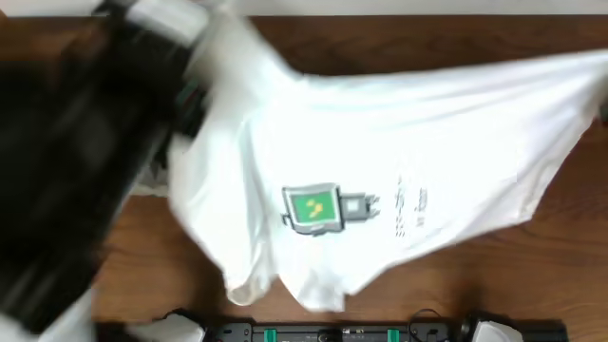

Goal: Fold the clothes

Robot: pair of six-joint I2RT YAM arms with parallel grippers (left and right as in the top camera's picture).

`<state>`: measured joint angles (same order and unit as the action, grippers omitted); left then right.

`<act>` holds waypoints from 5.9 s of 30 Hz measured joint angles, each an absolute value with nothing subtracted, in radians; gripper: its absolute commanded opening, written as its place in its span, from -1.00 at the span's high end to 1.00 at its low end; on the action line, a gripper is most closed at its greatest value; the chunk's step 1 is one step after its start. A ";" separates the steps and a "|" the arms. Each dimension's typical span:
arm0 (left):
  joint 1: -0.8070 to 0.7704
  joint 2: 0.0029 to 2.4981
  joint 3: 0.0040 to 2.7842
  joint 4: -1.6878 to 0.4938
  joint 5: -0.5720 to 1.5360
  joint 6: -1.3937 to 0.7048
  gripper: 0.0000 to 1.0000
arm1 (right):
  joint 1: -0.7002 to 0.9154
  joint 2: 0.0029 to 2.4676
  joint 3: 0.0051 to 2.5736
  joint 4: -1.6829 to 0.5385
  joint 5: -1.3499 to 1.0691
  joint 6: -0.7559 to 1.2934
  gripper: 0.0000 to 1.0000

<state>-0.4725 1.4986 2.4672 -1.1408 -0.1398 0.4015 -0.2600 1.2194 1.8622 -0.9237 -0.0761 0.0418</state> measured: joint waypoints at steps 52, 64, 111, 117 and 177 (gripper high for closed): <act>-0.469 1.960 2.343 -1.611 -0.014 0.333 0.07 | -0.338 1.780 1.725 -1.382 -0.141 -0.233 0.36; -0.438 1.960 2.343 -1.611 -0.007 0.287 -0.01 | -0.338 1.775 1.653 -1.109 -0.219 -0.080 -0.18; -0.292 1.960 2.343 -1.537 0.002 0.179 -0.12 | -0.535 1.776 1.143 -0.837 -0.017 0.237 0.90; -0.292 1.960 2.343 -1.540 0.002 0.180 -0.26 | -0.630 1.776 1.175 -0.845 0.053 0.249 0.88; -0.214 2.237 1.545 -0.203 0.162 -0.043 0.88 | -0.162 1.771 1.309 -0.735 -0.204 0.202 -0.01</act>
